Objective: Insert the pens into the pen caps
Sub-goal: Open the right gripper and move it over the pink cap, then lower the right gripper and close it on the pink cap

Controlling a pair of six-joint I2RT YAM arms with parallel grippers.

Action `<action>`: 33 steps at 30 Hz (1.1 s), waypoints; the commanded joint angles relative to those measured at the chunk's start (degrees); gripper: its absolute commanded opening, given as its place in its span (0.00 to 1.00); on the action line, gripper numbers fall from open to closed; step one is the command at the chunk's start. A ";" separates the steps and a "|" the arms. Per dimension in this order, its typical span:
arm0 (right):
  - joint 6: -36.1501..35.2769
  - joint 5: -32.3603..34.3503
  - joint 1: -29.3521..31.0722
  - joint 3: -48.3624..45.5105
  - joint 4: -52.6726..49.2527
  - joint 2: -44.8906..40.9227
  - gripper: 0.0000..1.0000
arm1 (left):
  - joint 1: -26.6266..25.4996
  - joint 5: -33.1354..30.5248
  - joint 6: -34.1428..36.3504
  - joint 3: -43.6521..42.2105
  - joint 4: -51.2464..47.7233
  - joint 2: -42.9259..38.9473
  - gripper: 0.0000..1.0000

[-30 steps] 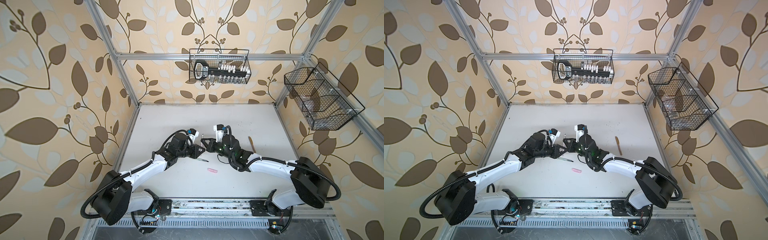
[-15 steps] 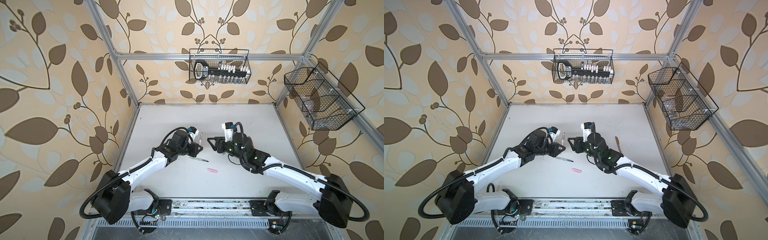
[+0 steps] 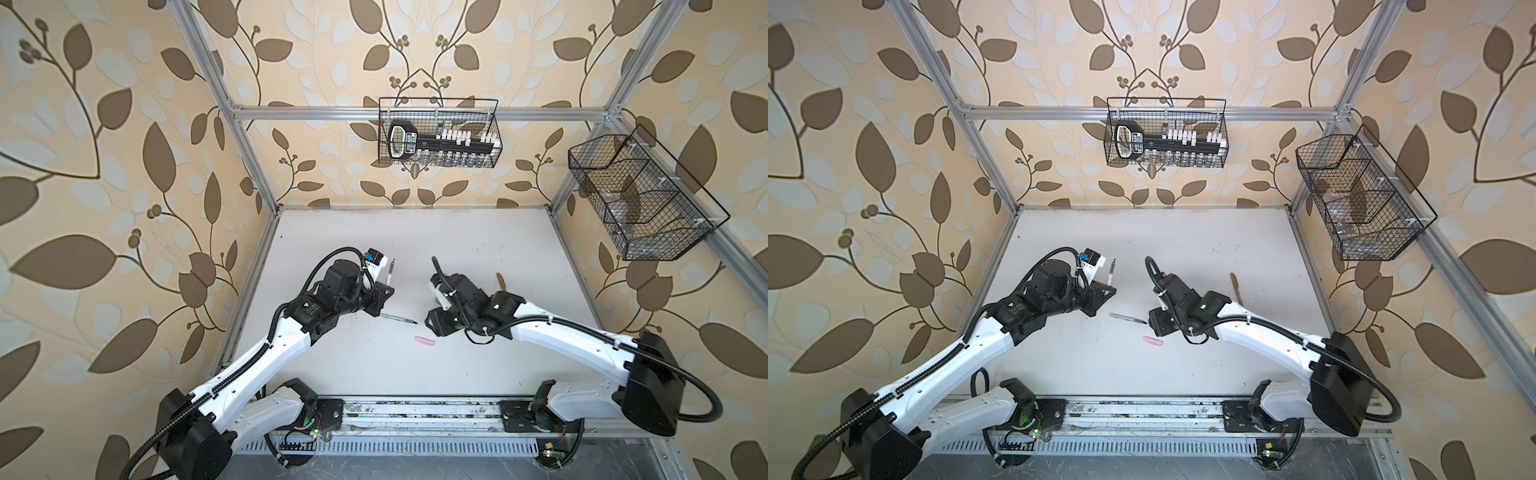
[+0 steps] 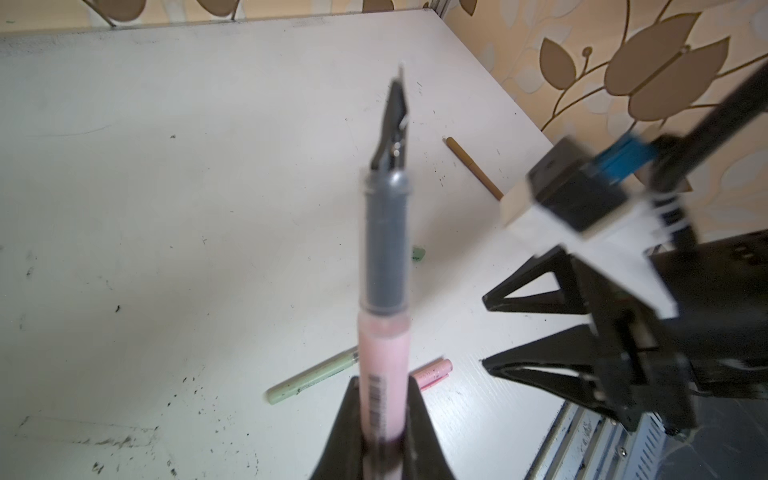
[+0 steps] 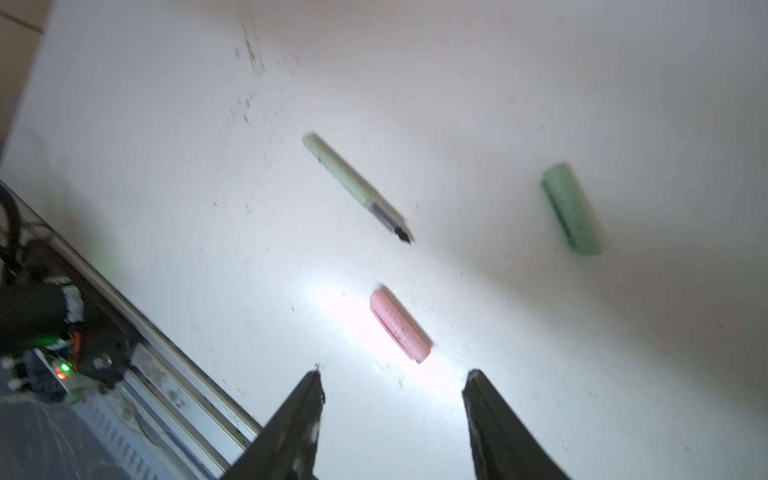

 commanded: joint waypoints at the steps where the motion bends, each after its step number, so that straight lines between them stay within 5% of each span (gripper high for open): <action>1: -3.10 -2.63 1.86 0.69 -0.22 4.45 0.62 | -0.98 -1.85 1.20 1.19 -2.08 -3.52 0.00; 18: -11.86 6.48 5.84 8.68 -4.38 18.12 0.63 | -1.74 -3.14 2.04 1.80 -3.63 -9.71 0.00; 33: -18.38 -1.72 1.46 13.61 -6.59 24.23 0.48 | -1.84 -1.22 1.90 1.88 -3.93 -9.87 0.00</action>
